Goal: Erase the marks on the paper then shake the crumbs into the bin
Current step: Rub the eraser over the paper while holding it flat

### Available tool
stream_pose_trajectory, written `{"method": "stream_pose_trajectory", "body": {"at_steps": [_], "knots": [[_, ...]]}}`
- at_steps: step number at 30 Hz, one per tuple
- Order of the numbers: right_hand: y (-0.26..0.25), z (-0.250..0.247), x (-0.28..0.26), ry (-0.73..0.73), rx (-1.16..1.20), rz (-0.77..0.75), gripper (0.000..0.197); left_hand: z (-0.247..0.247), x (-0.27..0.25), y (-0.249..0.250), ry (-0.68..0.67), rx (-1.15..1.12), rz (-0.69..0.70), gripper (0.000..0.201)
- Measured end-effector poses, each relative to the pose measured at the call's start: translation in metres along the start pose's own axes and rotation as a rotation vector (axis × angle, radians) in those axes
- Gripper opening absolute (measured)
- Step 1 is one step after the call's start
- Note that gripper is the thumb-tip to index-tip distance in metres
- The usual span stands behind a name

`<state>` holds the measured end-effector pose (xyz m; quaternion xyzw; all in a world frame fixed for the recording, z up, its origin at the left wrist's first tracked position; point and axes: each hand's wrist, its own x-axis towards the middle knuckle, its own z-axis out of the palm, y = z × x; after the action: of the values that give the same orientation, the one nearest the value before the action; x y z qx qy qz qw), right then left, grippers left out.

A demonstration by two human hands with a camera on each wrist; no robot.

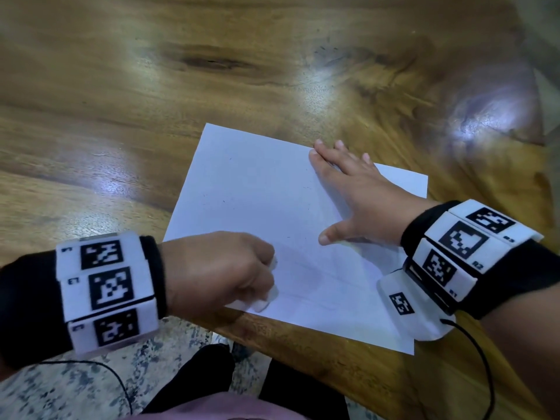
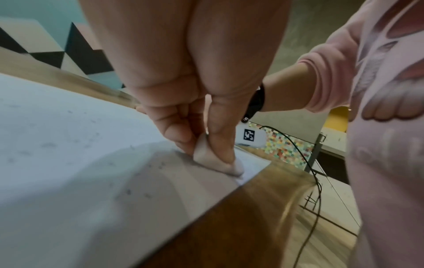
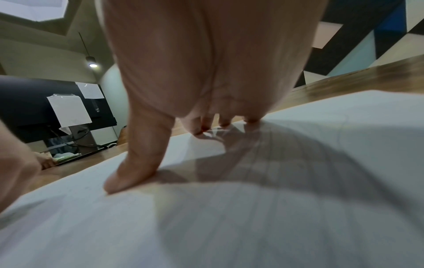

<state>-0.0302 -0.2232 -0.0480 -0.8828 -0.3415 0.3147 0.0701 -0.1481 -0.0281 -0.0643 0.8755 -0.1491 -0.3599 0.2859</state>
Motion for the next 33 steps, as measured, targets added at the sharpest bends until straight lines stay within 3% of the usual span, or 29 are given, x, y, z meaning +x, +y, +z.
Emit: {"method": "stream_pose_trajectory", "body": {"at_steps": [2,3,6,11,17,19,23,25,27,29,31,33], "knots": [[0.0,0.0,0.0,0.0,0.0,-0.002,0.118,-0.019,0.006,0.008,0.174,0.053,0.134,0.007],[0.0,0.0,0.0,0.001,0.0,-0.005,0.118,-0.026,0.006,0.014,0.177,0.14,0.244,0.006],[0.0,0.0,0.0,0.0,0.002,-0.006,0.117,-0.033,-0.002,0.017,0.093,0.197,0.291,0.01],[0.0,0.0,-0.001,0.003,0.011,-0.008,0.117,-0.023,-0.018,0.007,-0.015,0.222,0.225,0.007],[0.0,0.001,0.001,0.007,0.0,-0.008,0.119,-0.028,0.022,0.026,0.26,0.246,0.283,0.018],[0.0,0.001,0.001,0.015,0.004,-0.012,0.118,-0.025,0.018,0.024,0.226,0.234,0.286,0.021],[0.001,0.001,0.0,0.024,0.01,-0.017,0.118,-0.016,0.005,0.02,0.044,0.195,0.303,0.004],[0.001,0.001,0.001,0.025,0.004,-0.017,0.118,-0.024,0.018,0.023,0.117,0.153,0.211,0.009],[0.002,0.001,0.001,0.029,0.001,-0.018,0.119,-0.037,0.038,0.029,0.244,0.189,0.198,0.022],[0.002,0.002,0.001,0.031,0.008,-0.02,0.119,-0.049,0.052,0.034,0.368,0.2,0.181,0.022],[0.002,0.002,0.002,0.028,0.005,-0.022,0.119,-0.046,0.053,0.034,0.389,0.194,0.179,0.021],[0.003,0.002,0.002,0.029,-0.01,-0.019,0.119,-0.03,0.036,0.033,0.3,0.199,0.206,0.02]]}}
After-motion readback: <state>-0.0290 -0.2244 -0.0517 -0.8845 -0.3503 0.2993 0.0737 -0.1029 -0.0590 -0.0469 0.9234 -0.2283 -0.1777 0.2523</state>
